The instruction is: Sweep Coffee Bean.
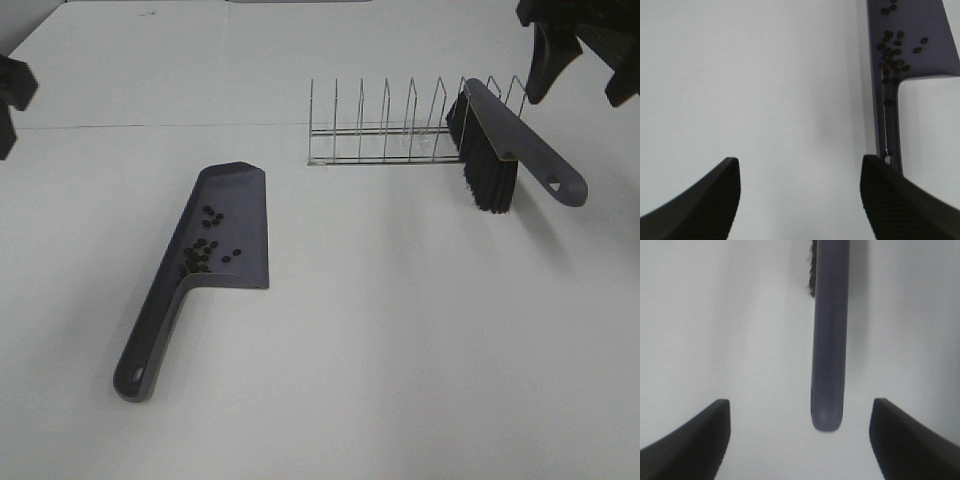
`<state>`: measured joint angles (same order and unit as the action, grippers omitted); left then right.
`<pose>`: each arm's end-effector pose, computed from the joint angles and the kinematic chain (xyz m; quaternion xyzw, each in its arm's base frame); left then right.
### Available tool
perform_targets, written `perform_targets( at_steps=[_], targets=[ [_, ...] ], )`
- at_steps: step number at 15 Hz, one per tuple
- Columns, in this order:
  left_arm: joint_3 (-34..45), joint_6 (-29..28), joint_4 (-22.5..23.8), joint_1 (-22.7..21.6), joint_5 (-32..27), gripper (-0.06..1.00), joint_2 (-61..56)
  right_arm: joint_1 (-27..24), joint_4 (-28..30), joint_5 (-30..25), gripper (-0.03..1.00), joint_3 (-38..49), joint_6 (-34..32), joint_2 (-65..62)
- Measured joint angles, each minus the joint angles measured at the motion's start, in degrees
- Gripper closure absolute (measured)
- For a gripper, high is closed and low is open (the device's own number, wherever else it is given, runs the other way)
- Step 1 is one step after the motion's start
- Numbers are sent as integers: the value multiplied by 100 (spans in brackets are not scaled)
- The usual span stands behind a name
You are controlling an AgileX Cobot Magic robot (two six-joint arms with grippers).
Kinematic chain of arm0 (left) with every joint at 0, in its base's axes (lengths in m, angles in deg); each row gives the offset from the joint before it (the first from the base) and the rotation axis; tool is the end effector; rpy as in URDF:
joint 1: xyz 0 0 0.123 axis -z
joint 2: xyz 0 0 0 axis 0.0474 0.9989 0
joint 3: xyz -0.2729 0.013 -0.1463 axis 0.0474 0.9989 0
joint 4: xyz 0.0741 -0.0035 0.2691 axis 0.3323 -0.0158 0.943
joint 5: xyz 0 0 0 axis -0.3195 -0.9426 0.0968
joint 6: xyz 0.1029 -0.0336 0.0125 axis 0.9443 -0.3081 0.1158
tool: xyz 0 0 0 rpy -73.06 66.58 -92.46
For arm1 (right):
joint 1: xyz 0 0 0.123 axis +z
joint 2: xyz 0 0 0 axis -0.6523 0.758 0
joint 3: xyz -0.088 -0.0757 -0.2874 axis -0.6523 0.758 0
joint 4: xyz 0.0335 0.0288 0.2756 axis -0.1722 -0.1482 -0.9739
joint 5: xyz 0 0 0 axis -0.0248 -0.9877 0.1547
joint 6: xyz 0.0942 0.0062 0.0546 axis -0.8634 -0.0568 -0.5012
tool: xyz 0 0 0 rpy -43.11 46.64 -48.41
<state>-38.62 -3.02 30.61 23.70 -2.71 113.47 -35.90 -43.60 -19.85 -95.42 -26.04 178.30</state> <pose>0.2687 -0.1068 0.3300 0.0831 0.9770 0.0443 0.1911 0.4118 0.0359 0.2984 -0.0100 0.9921 0.0148 0.1239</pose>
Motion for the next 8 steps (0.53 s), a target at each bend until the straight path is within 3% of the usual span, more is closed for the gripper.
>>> perform_targets(
  at_steps=[4, 8],
  targets=[
    [882, 0, -40, 0, -246, 32, -1134, 0, -6, -11, 32, 1656, 103, -1083],
    [2045, 292, -676, 0, -258, 32, -2699, 0, -97, -46, 32, 3128, 286, -2172]
  ],
)
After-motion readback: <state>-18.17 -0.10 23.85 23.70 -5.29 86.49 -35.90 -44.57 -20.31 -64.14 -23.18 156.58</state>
